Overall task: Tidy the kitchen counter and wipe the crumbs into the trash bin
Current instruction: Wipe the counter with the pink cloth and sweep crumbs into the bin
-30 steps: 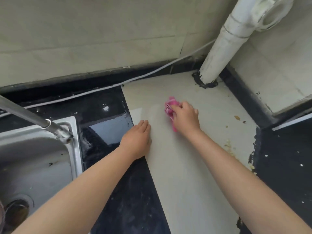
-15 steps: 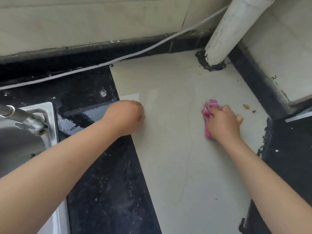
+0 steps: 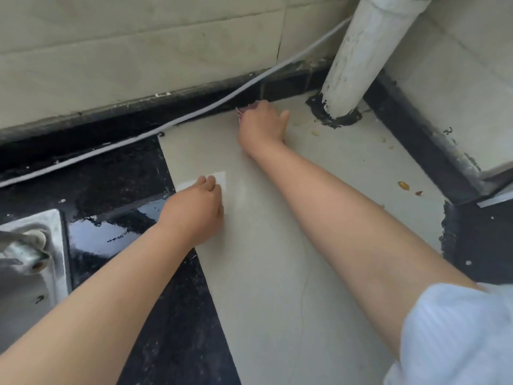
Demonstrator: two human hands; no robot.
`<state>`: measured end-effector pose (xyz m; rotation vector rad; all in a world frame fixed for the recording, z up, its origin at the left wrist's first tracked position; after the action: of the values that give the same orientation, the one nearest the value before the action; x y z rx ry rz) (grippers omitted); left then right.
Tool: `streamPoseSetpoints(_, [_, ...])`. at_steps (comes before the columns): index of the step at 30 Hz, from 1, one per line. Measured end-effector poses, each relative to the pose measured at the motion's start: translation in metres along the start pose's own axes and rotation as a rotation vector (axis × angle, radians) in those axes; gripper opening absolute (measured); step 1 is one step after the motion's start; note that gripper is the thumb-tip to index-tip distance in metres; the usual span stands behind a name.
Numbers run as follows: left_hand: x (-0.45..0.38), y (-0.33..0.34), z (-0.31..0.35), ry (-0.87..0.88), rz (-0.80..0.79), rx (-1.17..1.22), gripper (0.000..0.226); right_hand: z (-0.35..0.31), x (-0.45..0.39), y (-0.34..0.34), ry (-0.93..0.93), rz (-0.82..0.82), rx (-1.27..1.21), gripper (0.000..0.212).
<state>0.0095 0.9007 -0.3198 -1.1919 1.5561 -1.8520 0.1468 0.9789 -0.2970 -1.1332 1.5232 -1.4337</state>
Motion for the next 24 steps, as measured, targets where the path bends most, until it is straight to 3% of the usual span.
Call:
streamPoseSetpoints(6, [-0.001, -0.002, -0.004, -0.010, -0.060, -0.013, 0.036, 0.061, -0.004, -0.009, 0.237, 0.003, 0.079, 0.041])
streamPoseSetpoints(17, [-0.003, -0.012, 0.002, -0.059, -0.106, -0.044, 0.030, 0.167, 0.110, -0.009, 0.601, -0.305, 0.057, 0.037])
streamPoseSetpoints(22, [-0.006, -0.027, 0.008, -0.192, -0.145, -0.030, 0.041, 0.177, 0.124, -0.034, 0.530, -0.197, -0.003, 0.031])
streamPoseSetpoints(24, [-0.008, -0.032, 0.014, -0.211, -0.125, -0.039, 0.035, 0.169, 0.115, -0.041, 0.464, -0.155, -0.028, 0.031])
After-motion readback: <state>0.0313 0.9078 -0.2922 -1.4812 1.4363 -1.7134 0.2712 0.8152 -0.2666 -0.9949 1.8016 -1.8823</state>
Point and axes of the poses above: each hand's wrist, its own x-axis away from the middle knuckle, its own y-axis out of the palm, z = x × y, the point moved 9 cm from there along -x, towards the middle knuckle, and after that the axes turned 6 degrees about -y, right-handed, at the moved point
